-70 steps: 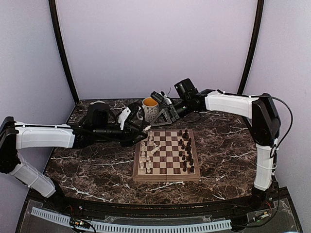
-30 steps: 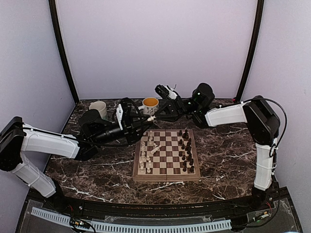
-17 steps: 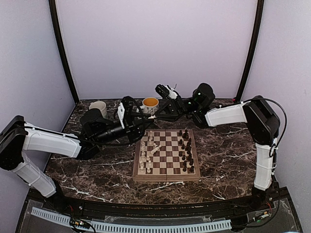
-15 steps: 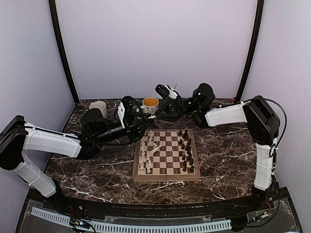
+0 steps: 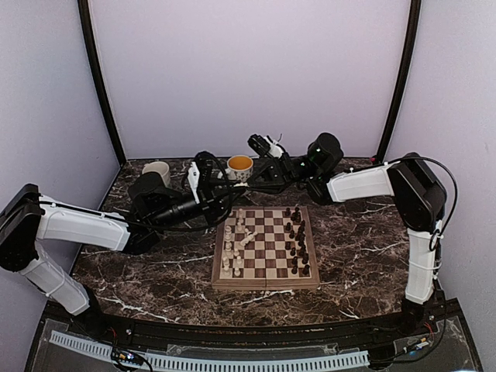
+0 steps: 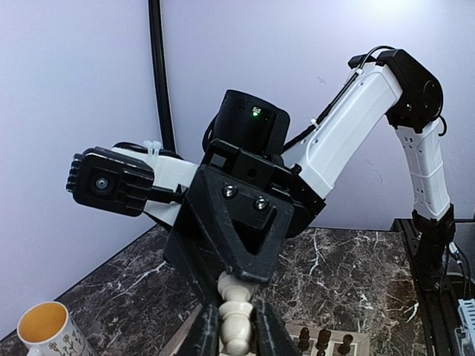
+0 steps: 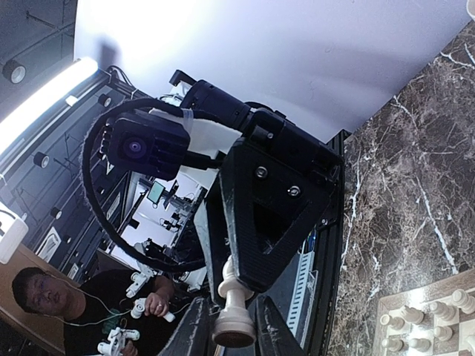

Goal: Set up the chess pieces on the board
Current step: Pass from the right arm to the left

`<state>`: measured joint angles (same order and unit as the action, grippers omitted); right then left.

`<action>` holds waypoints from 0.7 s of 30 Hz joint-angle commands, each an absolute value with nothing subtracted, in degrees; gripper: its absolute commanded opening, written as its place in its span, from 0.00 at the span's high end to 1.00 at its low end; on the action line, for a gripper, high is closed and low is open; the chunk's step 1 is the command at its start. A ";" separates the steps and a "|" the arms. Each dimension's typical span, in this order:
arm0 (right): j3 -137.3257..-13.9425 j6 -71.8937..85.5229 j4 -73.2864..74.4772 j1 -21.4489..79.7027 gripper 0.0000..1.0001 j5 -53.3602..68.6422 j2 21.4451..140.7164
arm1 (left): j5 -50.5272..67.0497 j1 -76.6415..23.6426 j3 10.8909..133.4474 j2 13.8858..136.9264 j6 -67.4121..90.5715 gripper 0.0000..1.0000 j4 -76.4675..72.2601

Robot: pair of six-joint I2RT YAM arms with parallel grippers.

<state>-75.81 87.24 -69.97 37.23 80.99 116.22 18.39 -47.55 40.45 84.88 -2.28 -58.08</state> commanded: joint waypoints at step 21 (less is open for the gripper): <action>-77.15 68.49 -45.90 25.47 0.68 77.46 112.12 | 12.64 -38.01 69.93 81.44 -2.63 0.86 11.46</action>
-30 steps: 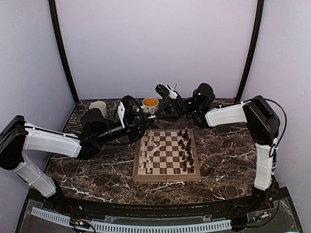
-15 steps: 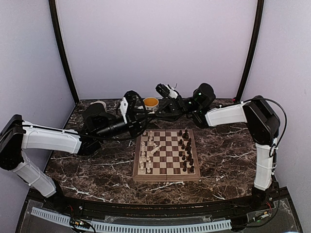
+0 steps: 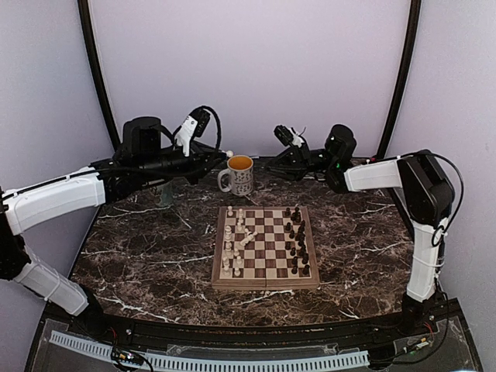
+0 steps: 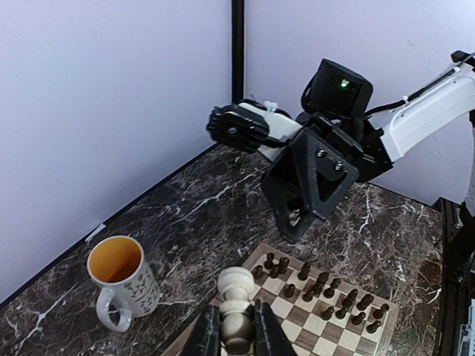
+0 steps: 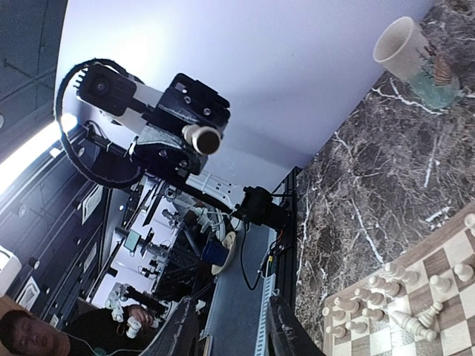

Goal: Set up the chess pieces on the board
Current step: Pass from the right arm to the left, then place the bishop on c1.

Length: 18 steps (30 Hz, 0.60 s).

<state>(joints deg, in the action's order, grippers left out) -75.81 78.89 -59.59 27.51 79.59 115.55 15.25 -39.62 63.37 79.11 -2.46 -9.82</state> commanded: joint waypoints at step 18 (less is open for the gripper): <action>-80.61 -6.39 25.60 24.26 0.63 35.30 99.45 | 17.23 -33.84 98.01 108.66 -5.43 0.87 38.78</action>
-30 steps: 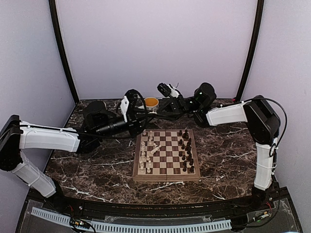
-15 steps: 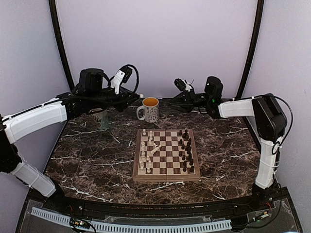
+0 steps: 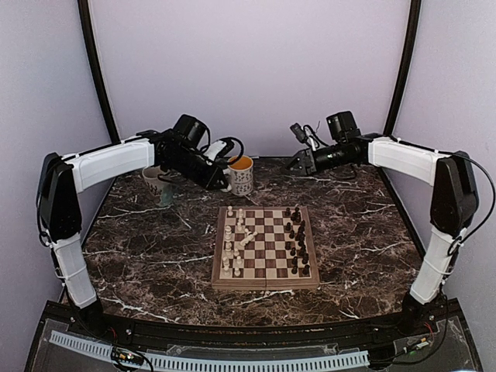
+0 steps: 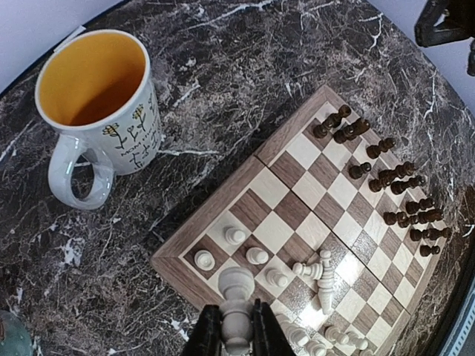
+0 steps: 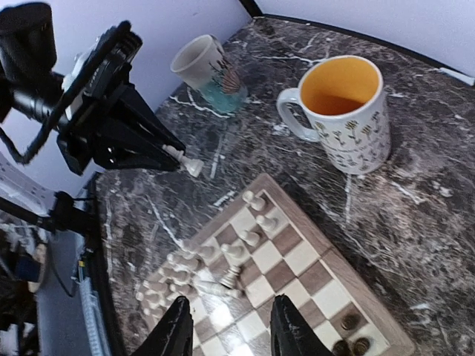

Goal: Set up the chess pieces on the board
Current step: Place the bishop on c1.

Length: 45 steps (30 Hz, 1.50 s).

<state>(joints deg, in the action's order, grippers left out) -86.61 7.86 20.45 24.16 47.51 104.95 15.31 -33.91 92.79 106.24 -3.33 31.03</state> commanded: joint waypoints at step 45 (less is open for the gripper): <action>-76.46 -12.41 25.49 24.25 0.60 37.77 98.09 | 11.64 -39.68 99.10 120.67 -11.39 0.81 46.89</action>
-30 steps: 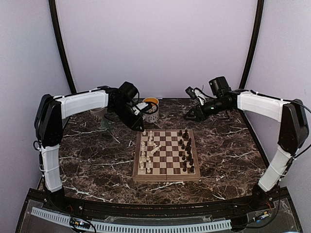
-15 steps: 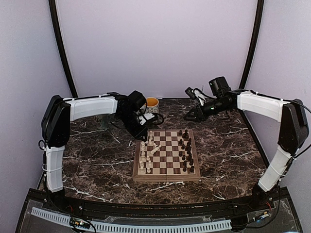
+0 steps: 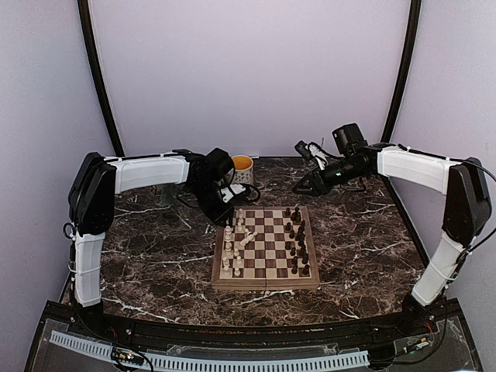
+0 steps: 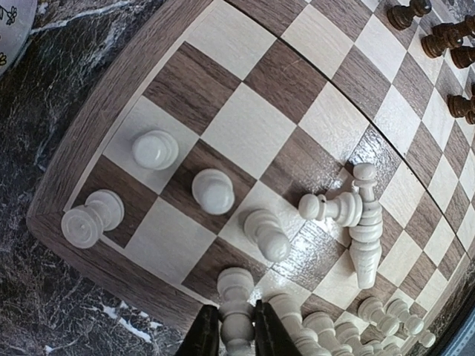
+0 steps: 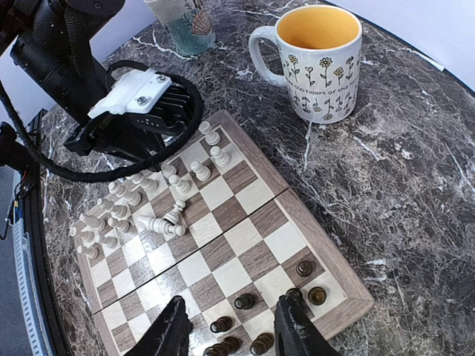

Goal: Set up the chess pieces on the board
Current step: Place the bishop on c1.

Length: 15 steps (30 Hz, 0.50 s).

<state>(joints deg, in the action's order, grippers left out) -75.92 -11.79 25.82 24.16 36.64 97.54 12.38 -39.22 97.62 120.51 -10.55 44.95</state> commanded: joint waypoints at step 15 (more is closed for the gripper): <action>-77.87 -15.94 27.96 24.26 0.60 38.82 98.17 | 9.46 -39.99 100.85 116.98 -11.78 0.63 47.45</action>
<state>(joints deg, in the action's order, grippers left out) -75.96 -12.64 26.48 24.16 37.47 97.56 10.20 -39.77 99.85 120.86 -10.81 46.00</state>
